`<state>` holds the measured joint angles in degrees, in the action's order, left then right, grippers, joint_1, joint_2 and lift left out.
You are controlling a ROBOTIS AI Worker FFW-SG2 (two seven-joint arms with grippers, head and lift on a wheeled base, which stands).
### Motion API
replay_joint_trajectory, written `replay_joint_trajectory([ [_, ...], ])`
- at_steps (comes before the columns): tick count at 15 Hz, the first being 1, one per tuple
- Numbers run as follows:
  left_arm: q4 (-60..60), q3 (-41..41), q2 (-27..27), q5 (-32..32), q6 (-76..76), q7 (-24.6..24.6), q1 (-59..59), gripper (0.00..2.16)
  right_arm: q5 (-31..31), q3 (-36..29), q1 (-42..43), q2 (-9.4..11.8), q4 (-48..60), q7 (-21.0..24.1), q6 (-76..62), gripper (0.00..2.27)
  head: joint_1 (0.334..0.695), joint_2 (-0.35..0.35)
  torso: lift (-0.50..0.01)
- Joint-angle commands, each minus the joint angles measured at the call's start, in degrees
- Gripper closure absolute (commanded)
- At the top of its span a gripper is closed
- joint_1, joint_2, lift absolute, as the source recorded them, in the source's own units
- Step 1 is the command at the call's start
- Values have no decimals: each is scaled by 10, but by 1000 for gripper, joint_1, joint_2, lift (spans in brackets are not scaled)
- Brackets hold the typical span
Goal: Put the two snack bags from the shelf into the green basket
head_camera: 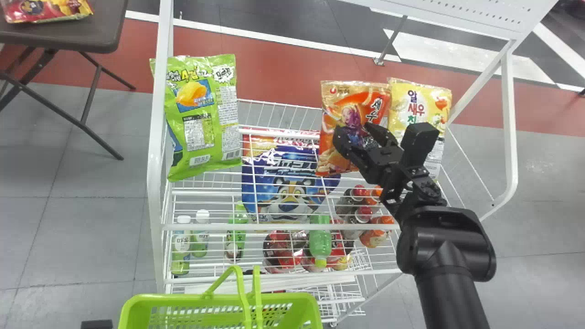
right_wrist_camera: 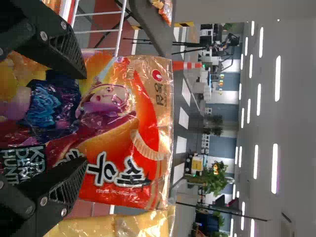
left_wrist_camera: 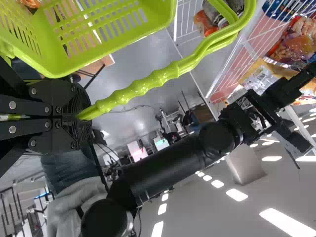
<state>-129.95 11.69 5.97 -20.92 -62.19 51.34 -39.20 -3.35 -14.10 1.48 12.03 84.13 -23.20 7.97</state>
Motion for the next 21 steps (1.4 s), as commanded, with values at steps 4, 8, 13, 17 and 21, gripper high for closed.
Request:
replay_joint_trajectory([
  [4, 2, -1, -2, 0, 4, -3, 0, 2094, 1, 14, 1, 0, 5, -2, -1, 2243, 695, -350, -4],
  [8, 2, -1, -2, 0, 4, -4, 0, 2094, -3, 11, -16, -1, 20, -2, -36, 2243, 695, -350, -4],
  [13, 0, -1, -1, 0, 5, -1, -1, 2094, -39, -4, -82, -2, 140, -1, -27, 2243, 695, -350, -4],
  [17, -1, -2, -2, 0, 5, -2, -1, 2094, -100, -38, -188, -7, 318, -7, 64, 2246, 695, -350, -4],
  [21, 1, -2, -3, 0, 7, -5, 0, 2094, -157, -108, -249, -35, 455, -61, 312, 2246, 695, -350, -4],
])
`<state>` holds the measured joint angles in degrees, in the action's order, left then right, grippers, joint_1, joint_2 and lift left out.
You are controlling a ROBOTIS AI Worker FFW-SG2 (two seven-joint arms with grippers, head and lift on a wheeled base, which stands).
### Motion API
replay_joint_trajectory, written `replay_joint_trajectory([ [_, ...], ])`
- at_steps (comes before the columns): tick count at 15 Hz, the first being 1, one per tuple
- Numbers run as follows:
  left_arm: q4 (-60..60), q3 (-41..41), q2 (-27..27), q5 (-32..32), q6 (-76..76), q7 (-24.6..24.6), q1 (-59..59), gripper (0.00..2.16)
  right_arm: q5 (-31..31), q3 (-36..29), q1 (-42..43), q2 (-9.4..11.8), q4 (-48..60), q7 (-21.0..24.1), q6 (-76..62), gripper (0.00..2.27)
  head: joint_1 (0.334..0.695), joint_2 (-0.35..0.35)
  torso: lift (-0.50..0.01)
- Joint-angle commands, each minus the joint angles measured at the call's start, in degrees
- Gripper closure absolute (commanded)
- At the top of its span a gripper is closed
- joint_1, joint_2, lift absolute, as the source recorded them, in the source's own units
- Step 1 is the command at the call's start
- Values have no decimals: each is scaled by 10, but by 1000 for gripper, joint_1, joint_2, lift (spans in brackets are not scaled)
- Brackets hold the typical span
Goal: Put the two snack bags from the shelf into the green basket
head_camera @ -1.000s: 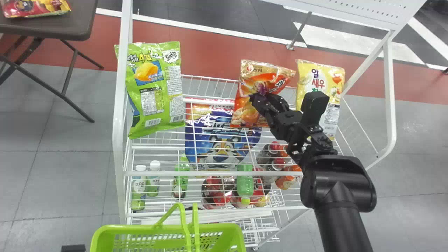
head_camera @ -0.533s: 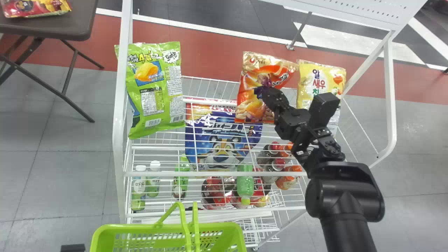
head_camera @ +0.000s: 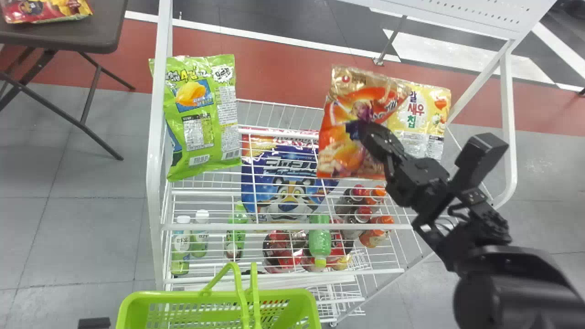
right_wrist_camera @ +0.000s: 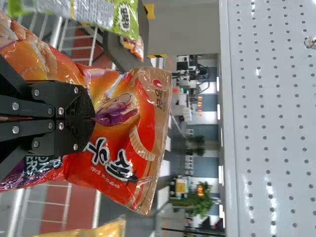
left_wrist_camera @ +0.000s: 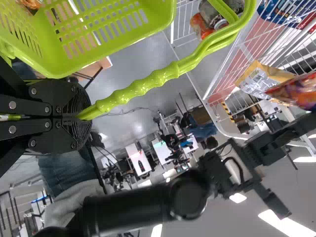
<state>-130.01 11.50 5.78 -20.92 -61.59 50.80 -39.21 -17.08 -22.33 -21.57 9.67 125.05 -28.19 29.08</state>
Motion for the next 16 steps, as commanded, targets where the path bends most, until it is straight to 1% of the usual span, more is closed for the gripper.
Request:
replay_joint_trajectory([
  [1, 5, 0, -1, 0, 5, 0, 0, 2094, -25, -44, -35, -27, 81, -28, 164, 2246, 695, -350, -4],
  [2, 6, 0, -1, 0, 5, -1, 0, 2094, -36, -61, -49, -37, 105, -42, 212, 2243, 695, -350, -4],
  [3, 7, 0, -1, 0, 6, -1, 0, 2094, -48, -76, -57, -40, 124, -47, 270, 2246, 695, -350, -4],
  [5, 7, 1, -2, 0, 6, -3, 0, 2094, -64, -104, -69, -42, 175, -64, 445, 2246, 695, -350, -4],
  [7, 6, 2, -2, 0, 6, -4, 1, 2094, -67, -120, -77, -43, 211, -95, 575, 2246, 695, -350, -4],
  [8, 6, 2, -2, 0, 6, -5, 1, 2094, -67, -122, -80, -43, 225, -111, 610, 2246, 695, -350, -4],
  [9, 5, 3, -2, 0, 6, -6, 1, 2094, -67, -122, -81, -43, 235, -123, 610, 2246, 695, -350, -4],
  [10, 5, 3, -2, 0, 6, -8, 1, 2094, -64, -118, -83, -42, 246, -125, 610, 2246, 695, -350, -4],
  [12, 4, 3, -2, 0, 6, -8, 1, 2094, -43, -91, -97, -33, 250, -123, 610, 2246, 695, -350, -4],
  [13, 3, 3, -2, 0, 6, -8, 1, 2094, -19, -69, -106, -32, 247, -123, 610, 2246, 695, -350, -4],
  [14, 3, 3, -2, 0, 6, -8, 1, 2094, 6, -39, -117, -26, 237, -122, 610, 2246, 695, -350, -4],
  [16, 3, 3, -2, 0, 6, -8, 0, 2094, 31, 11, -128, -11, 201, -122, 610, 2246, 695, -350, -4],
])
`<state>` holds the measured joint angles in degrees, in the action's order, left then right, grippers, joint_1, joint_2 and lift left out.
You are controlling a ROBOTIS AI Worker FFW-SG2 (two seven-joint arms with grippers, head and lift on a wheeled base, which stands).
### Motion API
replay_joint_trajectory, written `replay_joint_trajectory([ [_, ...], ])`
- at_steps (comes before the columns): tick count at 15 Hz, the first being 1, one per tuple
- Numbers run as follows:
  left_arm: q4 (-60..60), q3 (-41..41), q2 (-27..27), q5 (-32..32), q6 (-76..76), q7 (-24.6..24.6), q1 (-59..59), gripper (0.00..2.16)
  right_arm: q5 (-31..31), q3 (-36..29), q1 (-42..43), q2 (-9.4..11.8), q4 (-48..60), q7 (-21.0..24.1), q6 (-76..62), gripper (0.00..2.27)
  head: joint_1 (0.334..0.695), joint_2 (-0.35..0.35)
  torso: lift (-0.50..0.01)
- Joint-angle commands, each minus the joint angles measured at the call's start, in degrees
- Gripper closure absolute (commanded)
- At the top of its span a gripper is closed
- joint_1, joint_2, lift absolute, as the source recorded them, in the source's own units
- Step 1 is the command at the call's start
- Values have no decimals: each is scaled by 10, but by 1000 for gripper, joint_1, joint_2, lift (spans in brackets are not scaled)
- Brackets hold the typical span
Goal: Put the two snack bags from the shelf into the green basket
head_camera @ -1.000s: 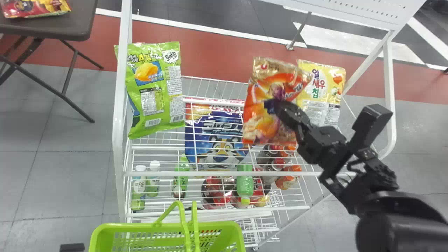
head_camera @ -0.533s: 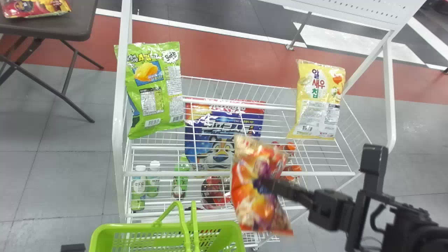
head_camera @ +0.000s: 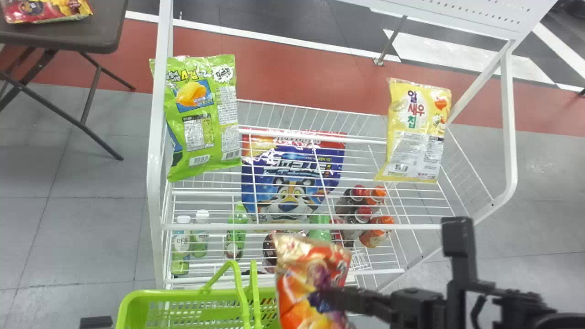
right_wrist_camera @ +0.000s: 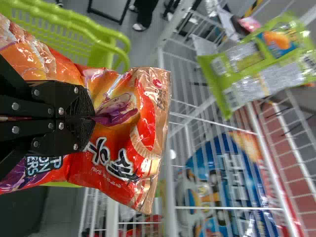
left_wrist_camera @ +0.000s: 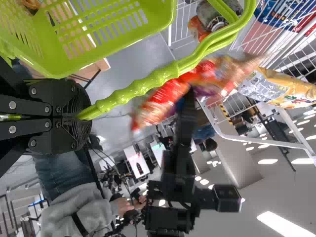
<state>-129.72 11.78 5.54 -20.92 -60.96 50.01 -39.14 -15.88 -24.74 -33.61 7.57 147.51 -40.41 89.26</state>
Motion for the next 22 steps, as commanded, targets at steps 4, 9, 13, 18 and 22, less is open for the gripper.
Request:
replay_joint_trajectory([
  [4, -2, 3, 0, 1, 0, 0, 0, 2094, 53, 132, -12, 20, -90, 14, 8, 2246, 695, -350, -4],
  [9, -7, 5, 1, 2, -2, 3, -1, 2094, 103, 242, 22, 20, -186, 46, 8, 2246, 695, -350, -4],
  [13, -9, 4, 2, 1, -2, 5, -3, 2094, 102, 233, 31, 21, -195, 53, -12, -2, 695, -350, -4],
  [18, -7, 4, 1, 3, -2, 4, -1, 2094, 70, 155, 15, 19, -118, 49, -106, 83, 695, -350, -4],
  [22, -4, 5, 1, 3, 0, 4, -1, 2094, 23, 111, 13, -6, -72, 78, -301, 83, 695, -350, -4],
])
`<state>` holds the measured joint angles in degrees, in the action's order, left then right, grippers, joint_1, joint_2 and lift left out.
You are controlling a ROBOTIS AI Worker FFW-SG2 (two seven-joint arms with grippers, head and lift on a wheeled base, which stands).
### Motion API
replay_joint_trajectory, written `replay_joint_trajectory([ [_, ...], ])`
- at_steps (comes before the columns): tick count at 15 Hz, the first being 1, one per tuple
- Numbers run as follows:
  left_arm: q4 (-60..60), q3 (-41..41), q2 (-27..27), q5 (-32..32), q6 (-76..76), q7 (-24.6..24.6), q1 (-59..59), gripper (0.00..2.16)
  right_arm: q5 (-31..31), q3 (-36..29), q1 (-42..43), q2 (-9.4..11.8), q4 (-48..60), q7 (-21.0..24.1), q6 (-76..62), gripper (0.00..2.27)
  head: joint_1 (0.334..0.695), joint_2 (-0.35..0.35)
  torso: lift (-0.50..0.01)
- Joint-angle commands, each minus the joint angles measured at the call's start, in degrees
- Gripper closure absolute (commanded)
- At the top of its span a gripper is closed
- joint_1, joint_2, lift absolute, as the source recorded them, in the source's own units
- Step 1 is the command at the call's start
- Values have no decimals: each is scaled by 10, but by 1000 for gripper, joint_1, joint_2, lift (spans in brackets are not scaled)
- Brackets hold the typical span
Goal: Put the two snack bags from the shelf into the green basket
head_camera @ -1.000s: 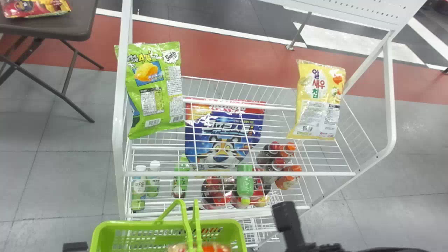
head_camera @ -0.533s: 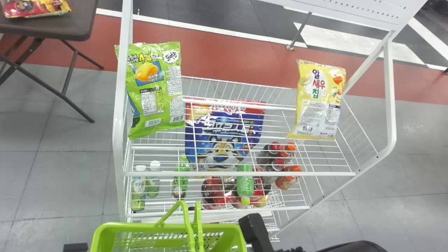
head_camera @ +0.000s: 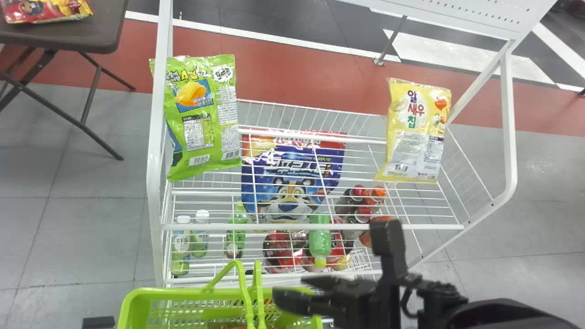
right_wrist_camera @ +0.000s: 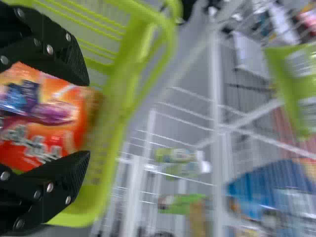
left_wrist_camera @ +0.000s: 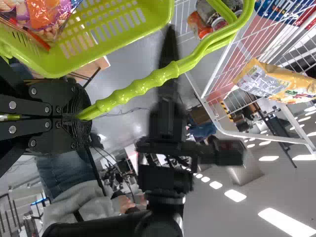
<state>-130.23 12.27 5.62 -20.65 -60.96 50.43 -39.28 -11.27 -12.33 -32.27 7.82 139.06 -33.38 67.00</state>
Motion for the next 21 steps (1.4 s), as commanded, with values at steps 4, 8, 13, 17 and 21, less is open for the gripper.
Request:
replay_joint_trajectory([
  [4, 16, 3, 0, 1, 7, -2, 4, 2094, -12, 7, -31, -47, -20, 79, -431, 113, 695, -350, -4],
  [8, 20, 6, -1, 0, 16, 3, 4, 2094, 35, 50, -62, -76, -103, 136, -660, 120, 695, -350, -4],
  [13, 30, 6, 4, -6, 21, 16, 2, 2094, 56, 66, -84, -79, -130, 172, -702, 120, 695, -350, -4],
  [17, 33, 5, 5, -10, 28, 21, 0, 2094, 54, 77, -100, -79, -111, 195, -667, 124, 695, -350, -4],
  [21, 33, 4, 6, -10, 32, 24, -2, 2094, 53, 78, -101, -79, -111, 202, -669, 124, 695, -350, -4],
])
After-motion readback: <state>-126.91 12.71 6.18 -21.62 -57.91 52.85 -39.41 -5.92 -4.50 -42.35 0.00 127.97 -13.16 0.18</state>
